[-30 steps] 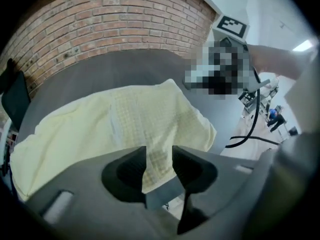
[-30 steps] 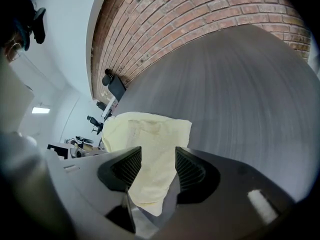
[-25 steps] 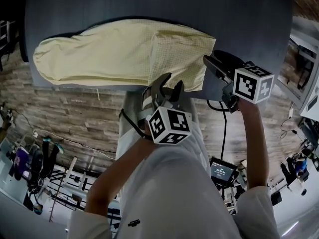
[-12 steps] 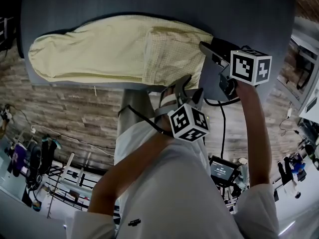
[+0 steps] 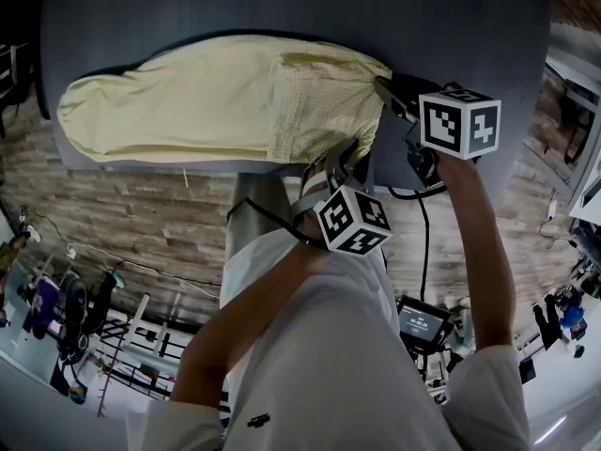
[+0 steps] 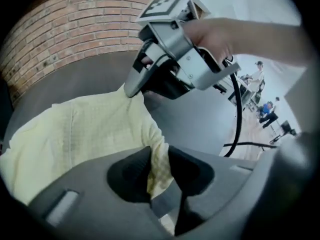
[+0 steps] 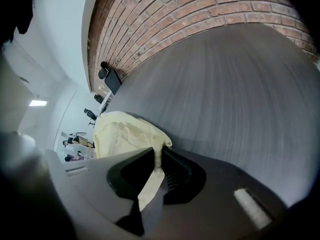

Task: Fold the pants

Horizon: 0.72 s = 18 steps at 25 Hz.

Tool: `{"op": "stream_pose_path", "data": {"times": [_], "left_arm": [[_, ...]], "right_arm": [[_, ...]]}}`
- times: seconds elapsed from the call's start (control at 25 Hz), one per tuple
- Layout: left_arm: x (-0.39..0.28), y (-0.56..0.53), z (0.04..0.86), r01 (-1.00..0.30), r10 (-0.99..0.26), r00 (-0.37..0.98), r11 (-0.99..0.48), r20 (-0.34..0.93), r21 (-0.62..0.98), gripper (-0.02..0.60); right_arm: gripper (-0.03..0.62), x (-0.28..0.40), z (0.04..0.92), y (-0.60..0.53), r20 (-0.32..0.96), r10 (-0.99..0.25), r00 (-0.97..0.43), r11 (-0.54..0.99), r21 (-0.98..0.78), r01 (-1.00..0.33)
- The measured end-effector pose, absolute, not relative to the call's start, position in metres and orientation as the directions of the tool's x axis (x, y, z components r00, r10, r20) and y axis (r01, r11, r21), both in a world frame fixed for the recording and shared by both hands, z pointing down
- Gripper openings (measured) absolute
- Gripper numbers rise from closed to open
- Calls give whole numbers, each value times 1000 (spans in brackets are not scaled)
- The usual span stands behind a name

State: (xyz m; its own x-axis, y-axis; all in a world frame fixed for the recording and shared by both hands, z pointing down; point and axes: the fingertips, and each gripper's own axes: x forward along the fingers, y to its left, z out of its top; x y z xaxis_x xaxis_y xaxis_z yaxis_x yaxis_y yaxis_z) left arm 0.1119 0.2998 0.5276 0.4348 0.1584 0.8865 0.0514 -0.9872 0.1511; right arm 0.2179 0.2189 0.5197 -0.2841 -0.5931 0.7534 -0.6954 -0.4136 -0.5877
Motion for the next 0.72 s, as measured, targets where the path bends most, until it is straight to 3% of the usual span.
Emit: {"op": "stream_pose_path", "data": {"times": [0.2,0.44,0.72], "left_arm": [[124,307,504,48,224,486,-972,845,231,75],[134,313,470,35,261,564,-955,783,294,74],[126,295,446,17,252,615,-952,747,306,74]], "right_arm": [[48,230,510,231,760,-601,-249,-416,-563,-714],[44,242,484,242,799,-569,-191,-461,-503,-731],[41,239,469,239,775,-614,-149,-471,-511,-719]]}}
